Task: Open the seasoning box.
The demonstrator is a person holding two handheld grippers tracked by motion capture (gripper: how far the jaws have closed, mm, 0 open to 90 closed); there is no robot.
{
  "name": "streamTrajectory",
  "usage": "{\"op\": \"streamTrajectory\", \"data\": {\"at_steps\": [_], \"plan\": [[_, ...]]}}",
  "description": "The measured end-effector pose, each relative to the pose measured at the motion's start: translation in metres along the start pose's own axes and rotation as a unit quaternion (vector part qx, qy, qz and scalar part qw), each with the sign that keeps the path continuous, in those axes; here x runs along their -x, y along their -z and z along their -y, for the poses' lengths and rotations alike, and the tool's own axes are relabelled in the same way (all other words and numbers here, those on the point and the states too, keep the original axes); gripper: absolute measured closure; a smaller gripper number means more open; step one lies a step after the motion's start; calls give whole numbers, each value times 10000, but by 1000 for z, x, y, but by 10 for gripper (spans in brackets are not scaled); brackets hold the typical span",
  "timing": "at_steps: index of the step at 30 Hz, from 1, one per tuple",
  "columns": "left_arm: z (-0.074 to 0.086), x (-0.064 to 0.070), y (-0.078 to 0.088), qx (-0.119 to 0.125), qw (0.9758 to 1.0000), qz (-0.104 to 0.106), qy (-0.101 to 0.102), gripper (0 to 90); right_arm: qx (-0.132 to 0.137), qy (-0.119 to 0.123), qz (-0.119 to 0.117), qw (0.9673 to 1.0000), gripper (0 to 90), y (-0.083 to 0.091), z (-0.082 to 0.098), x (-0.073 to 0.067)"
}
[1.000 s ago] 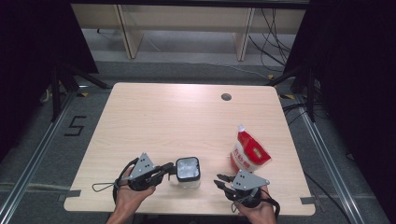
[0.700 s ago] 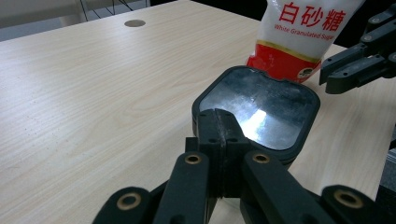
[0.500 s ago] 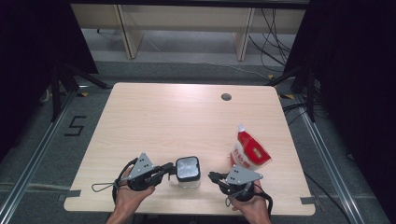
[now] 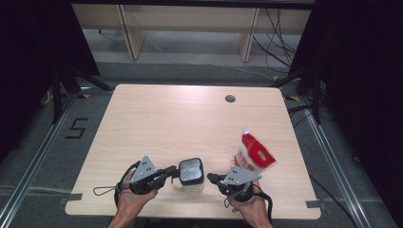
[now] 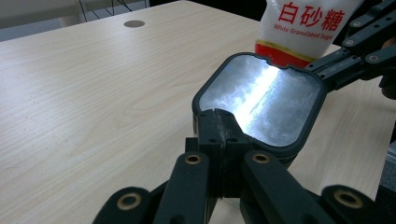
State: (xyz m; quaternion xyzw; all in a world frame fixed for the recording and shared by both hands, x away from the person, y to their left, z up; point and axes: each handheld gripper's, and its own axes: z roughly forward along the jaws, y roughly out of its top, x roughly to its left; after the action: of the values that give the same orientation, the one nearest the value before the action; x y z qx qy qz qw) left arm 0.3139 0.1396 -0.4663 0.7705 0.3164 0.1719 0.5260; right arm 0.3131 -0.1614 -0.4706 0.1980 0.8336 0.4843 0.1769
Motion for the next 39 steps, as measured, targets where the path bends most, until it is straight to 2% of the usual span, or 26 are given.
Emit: {"op": "streamTrajectory", "data": {"at_steps": [2,10,11,12,14,17,19,21,24,26,27,28,29,30,31,33,34,35,39], "plan": [[0,1,0,0,10000,-7,55,892,-1,53,-17,10000,882,-2,-2,0],[0,0,0,4,9999,3,-108,891,50,89,-78,9999,882,-7,-7,-1],[0,0,0,-12,9999,-43,-160,874,50,119,-70,9999,882,-7,-8,-2],[-1,-3,1,-1,9998,0,-192,826,83,78,-108,9999,882,-8,-8,-2],[-1,-3,3,36,9998,-2,-172,779,73,74,-99,9999,883,-9,-10,-4],[-2,-7,12,234,9996,76,-134,702,92,122,-82,9998,882,-9,-12,-4],[-1,-9,17,246,9995,168,-98,656,75,116,-65,9999,882,-8,-12,-4],[2,-12,19,176,9994,268,-95,595,104,117,-91,9998,882,-8,-13,-4],[6,-15,20,84,9994,294,-133,528,131,109,-96,9998,881,-8,-14,-5],[11,-19,18,-59,9991,313,-286,517,172,118,-62,9998,881,-7,-16,-5],[15,-20,17,-145,9984,399,-366,506,157,121,-55,9998,881,-6,-18,-5],[15,-20,17,-145,9984,399,-366,503,194,129,-65,9997,881,-7,-19,-5],[20,-22,14,-251,9968,534,-547,497,203,128,-74,9997,881,-7,-19,-5],[20,-22,14,-251,9968,534,-547,494,203,128,-74,9997,881,-7,-19,-5],[23,-21,10,-391,9956,575,-621,490,194,149,-78,9997,881,-6,-21,-5],[24,-21,7,-465,9947,615,-679,489,231,219,-45,9995,881,-7,-21,-4],[27,-21,2,-578,9945,569,-664,485,256,132,-36,9996,881,-7,-23,-5],[28,-22,0,-632,9940,524,-726,486,251,146,-50,9996,881,-7,-23,-5],[30,-25,-8,-712,9929,545,-785,519,304,109,-6,9995,880,-7,-28,-7]]}}
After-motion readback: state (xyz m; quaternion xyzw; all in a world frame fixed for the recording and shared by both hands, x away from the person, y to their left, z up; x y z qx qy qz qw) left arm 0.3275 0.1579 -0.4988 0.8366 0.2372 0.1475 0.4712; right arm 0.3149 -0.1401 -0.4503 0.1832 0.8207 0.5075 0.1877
